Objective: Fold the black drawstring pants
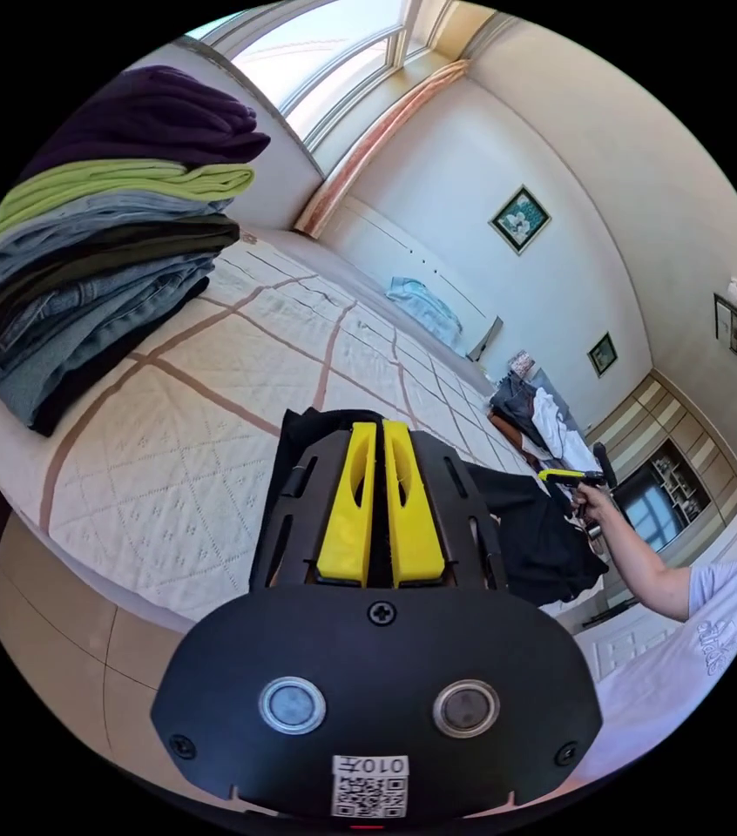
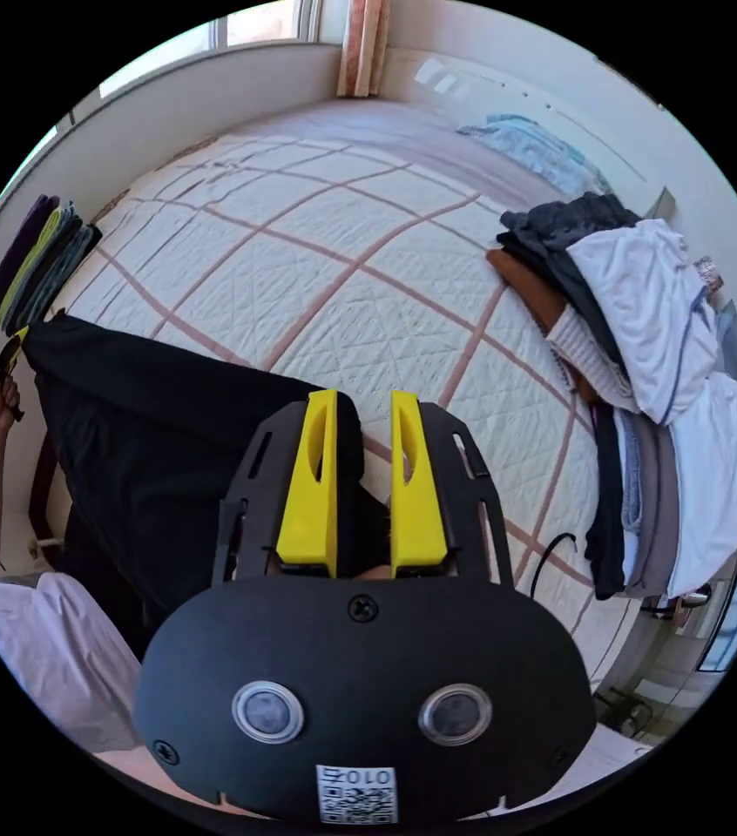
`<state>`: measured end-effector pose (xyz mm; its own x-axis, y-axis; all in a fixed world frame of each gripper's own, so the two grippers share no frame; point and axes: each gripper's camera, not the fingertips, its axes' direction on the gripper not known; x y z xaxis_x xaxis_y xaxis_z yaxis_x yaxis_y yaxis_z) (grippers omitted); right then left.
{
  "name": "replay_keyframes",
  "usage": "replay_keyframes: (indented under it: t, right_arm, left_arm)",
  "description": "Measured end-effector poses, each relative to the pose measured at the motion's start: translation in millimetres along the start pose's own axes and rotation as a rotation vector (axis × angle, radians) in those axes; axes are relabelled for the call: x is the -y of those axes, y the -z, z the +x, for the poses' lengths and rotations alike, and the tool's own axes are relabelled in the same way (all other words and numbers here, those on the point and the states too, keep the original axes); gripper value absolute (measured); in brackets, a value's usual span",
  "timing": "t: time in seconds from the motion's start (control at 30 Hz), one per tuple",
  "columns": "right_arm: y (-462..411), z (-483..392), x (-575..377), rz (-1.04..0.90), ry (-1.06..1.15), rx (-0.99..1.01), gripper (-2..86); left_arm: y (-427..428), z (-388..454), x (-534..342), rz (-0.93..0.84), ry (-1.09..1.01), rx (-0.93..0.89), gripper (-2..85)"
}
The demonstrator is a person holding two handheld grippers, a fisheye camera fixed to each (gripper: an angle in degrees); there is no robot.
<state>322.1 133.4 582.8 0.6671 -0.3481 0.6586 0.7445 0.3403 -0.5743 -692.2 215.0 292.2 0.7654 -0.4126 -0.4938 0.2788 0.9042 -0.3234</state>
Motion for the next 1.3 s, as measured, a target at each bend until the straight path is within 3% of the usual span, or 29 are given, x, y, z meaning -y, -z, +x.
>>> replay_keyframes:
  t: [0.13,0.23,0.37,0.57,0.67,0.77,0.93,1.1,1.3]
  right_arm:
    - [28.0,-13.0,-68.2,0.059,-0.011,-0.146,8.4]
    - [35.9,10.7,-145.9,0.038,-0.184,-0.230,9.3]
    - [37.7,56.3,-272.3,0.058,-0.521,-0.081,12.3]
    - [-0.2,60.7,-401.4,0.337,-0.858,0.199,17.3]
    - [-30.2,54.6,-410.4,0.425,-0.894,0.303,21.1]
    - [-44.8,41.5,-401.7,0.446,-0.900,0.249,19.2]
    - [-83.6,40.3,-383.5,0.359,-0.964,0.285,14.8]
    - [-112.5,69.3,-351.4,0.096,-0.996,0.264,9.3]
    - [-117.8,107.8,-326.5,0.120,-0.912,0.395,5.1]
  left_arm:
    - [15.3,-1.8,-2.7,0.014,0.009,-0.031,0.2]
    - [22.1,1.5,-6.1,0.016,0.019,-0.066,0.2]
    - [23.1,4.2,-15.9,0.024,0.036,-0.074,0.1]
    - [22.9,5.7,-21.6,0.073,0.100,-0.091,0.1]
    - [19.2,15.4,-15.6,0.059,0.085,-0.086,0.1]
    - [18.5,25.4,-11.3,0.050,0.075,-0.086,0.2]
    - [19.4,33.0,-9.4,0.048,0.076,-0.083,0.2]
    - [12.1,30.1,-1.1,0.048,0.099,-0.100,0.2]
    - [6.6,33.3,15.0,0.048,0.109,-0.131,0.2]
